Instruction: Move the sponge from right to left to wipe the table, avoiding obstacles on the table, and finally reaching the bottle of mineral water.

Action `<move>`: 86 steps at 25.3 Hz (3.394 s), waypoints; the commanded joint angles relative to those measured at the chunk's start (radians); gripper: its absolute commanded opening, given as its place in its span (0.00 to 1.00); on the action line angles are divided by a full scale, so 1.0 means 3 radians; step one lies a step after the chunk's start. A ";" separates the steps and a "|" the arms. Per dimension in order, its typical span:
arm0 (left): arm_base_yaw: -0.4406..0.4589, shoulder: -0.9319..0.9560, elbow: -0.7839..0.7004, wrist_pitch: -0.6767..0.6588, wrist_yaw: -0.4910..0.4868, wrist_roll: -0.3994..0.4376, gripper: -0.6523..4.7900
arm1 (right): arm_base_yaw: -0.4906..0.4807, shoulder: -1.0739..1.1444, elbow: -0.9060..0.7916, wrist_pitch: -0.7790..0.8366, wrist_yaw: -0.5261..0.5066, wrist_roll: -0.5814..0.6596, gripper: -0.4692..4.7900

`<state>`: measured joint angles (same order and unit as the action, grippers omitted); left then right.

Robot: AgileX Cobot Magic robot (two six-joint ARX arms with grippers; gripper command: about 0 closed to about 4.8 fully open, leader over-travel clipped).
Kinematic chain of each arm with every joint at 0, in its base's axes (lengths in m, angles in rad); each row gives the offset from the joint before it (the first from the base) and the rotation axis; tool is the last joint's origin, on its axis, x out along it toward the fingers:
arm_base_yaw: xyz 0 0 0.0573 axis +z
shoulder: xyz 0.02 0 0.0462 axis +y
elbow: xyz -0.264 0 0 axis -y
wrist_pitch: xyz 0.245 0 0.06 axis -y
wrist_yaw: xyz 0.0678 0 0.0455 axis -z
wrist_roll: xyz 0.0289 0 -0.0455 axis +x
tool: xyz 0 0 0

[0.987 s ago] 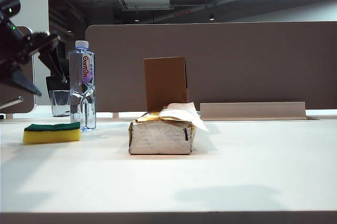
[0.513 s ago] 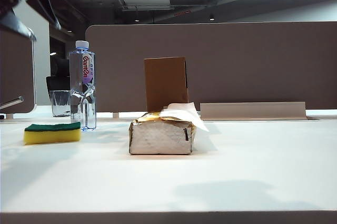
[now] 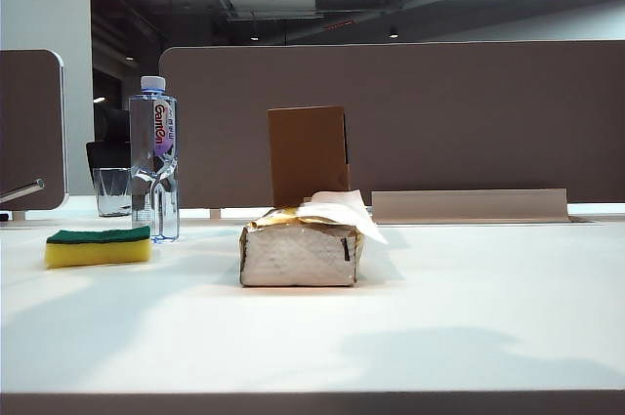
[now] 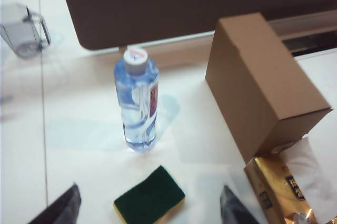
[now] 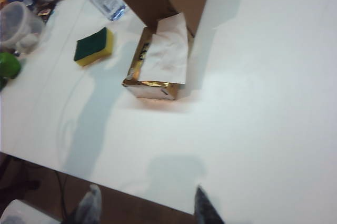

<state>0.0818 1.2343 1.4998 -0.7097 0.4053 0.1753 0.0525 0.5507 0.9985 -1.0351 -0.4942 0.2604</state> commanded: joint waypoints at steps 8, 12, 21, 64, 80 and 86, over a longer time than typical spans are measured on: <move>0.0000 -0.0754 -0.0126 -0.0025 -0.0118 0.0165 0.60 | -0.0004 -0.0209 0.0014 0.0340 0.0660 -0.0116 0.52; 0.0001 -0.1247 -0.0689 0.0055 -0.0174 0.0024 0.60 | -0.0004 -0.0239 0.0014 0.0348 0.0735 -0.0123 0.52; 0.0001 -0.2411 -0.1530 0.0159 -0.0319 -0.0187 0.60 | -0.0005 -0.0435 0.0008 0.0445 0.1367 -0.0516 0.49; -0.0456 -0.4105 -0.3707 0.1088 -0.1048 -0.0876 0.11 | -0.0003 -0.1813 -0.2097 0.1961 0.1431 -0.0331 0.08; -0.0459 -0.4106 -0.4578 0.2154 -0.1188 -0.0870 0.11 | -0.0003 -0.1813 -0.2857 0.2622 0.1589 -0.0361 0.08; -0.0459 -0.4106 -0.4701 0.2197 -0.1188 -0.0707 0.11 | -0.0003 -0.1815 -0.3105 0.2738 0.1588 -0.0449 0.08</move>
<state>-0.0563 0.0025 0.0910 -0.0631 0.0486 -0.0578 0.0521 0.0067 0.0780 -0.2440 -0.0208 0.1299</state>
